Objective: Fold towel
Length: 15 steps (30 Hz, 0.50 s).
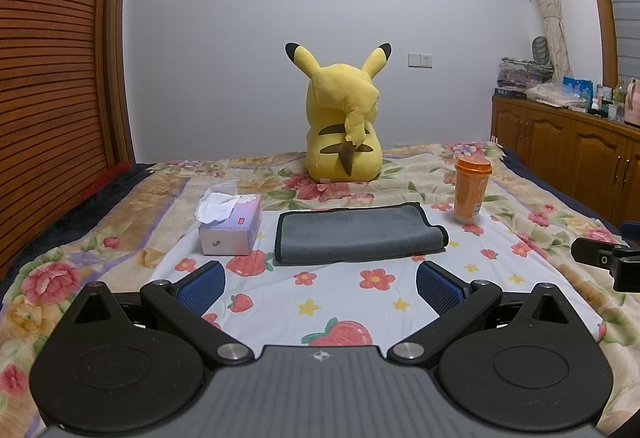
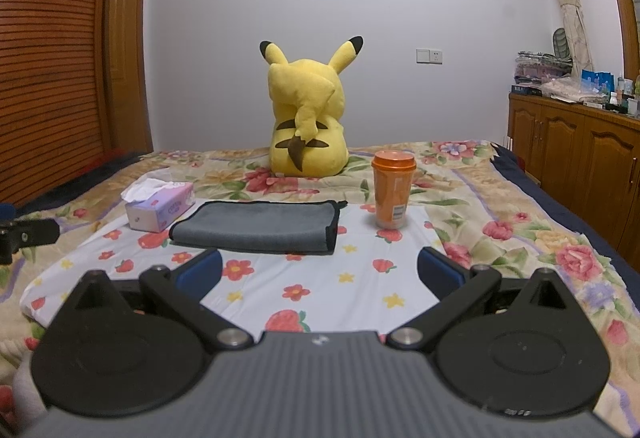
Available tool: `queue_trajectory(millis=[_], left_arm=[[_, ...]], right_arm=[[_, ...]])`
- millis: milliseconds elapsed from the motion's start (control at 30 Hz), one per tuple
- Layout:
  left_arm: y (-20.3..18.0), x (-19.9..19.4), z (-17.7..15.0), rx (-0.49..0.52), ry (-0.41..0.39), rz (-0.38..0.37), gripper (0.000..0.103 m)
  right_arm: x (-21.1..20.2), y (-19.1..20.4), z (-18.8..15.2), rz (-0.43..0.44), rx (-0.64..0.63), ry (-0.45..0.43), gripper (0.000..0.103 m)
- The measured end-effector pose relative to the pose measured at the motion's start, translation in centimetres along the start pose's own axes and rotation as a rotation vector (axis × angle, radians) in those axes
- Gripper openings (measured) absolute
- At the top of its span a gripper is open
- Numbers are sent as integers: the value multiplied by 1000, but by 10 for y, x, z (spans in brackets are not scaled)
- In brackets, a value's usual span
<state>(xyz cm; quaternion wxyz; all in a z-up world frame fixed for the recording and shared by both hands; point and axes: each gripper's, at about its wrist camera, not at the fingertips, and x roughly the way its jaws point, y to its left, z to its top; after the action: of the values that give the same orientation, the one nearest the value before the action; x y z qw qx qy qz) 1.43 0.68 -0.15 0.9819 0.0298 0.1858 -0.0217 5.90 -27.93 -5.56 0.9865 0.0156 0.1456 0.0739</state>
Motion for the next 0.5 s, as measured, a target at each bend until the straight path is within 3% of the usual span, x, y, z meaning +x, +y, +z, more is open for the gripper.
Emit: queue_trajectory(millis=[500], left_arm=[[2,0,0,1,2,0,103]], right_arm=[[0,0,0,0,0,0,103]])
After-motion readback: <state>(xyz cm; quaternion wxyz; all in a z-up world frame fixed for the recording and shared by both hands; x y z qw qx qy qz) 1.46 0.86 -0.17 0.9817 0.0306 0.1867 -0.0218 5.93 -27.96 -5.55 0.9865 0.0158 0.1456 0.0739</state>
